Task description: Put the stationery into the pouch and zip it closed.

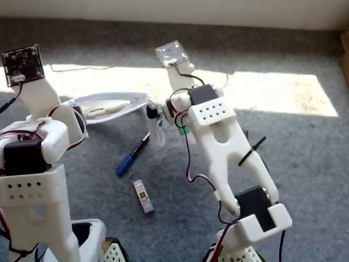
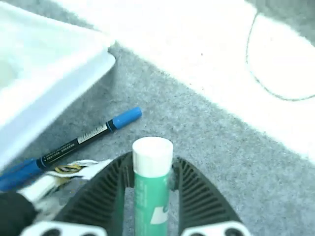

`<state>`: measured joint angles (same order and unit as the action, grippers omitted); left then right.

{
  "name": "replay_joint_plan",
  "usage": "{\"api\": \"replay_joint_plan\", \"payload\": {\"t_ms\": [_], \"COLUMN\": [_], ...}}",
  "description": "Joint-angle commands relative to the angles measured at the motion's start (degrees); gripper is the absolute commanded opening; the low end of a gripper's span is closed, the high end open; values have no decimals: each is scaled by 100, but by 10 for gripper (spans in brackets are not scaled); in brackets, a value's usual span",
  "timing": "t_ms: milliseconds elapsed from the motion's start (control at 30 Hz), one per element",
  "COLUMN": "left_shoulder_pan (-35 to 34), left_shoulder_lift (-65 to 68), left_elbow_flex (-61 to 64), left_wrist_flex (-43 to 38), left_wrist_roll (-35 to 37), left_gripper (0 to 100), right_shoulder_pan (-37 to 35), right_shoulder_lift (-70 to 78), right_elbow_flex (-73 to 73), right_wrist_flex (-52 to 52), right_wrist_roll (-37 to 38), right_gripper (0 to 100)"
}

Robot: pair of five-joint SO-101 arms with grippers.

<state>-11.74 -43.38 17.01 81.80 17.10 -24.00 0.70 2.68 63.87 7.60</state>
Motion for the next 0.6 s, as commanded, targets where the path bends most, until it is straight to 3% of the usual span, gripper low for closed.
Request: {"api": "replay_joint_plan", "payload": {"t_ms": [0,567], "left_shoulder_pan": [268,391], "left_shoulder_lift": [-101,-92], "left_elbow_flex": [-242,31], "left_wrist_flex": [-158,-176], "left_wrist_roll": [193,176], "left_gripper": [7,7], "right_shoulder_pan": [268,259], "right_shoulder_lift": [-681,-3327], "right_elbow_flex": [-330,-286], "right_wrist_flex": [4,-4], "right_wrist_roll": [-149,-299], "right_gripper": [5,5]}}
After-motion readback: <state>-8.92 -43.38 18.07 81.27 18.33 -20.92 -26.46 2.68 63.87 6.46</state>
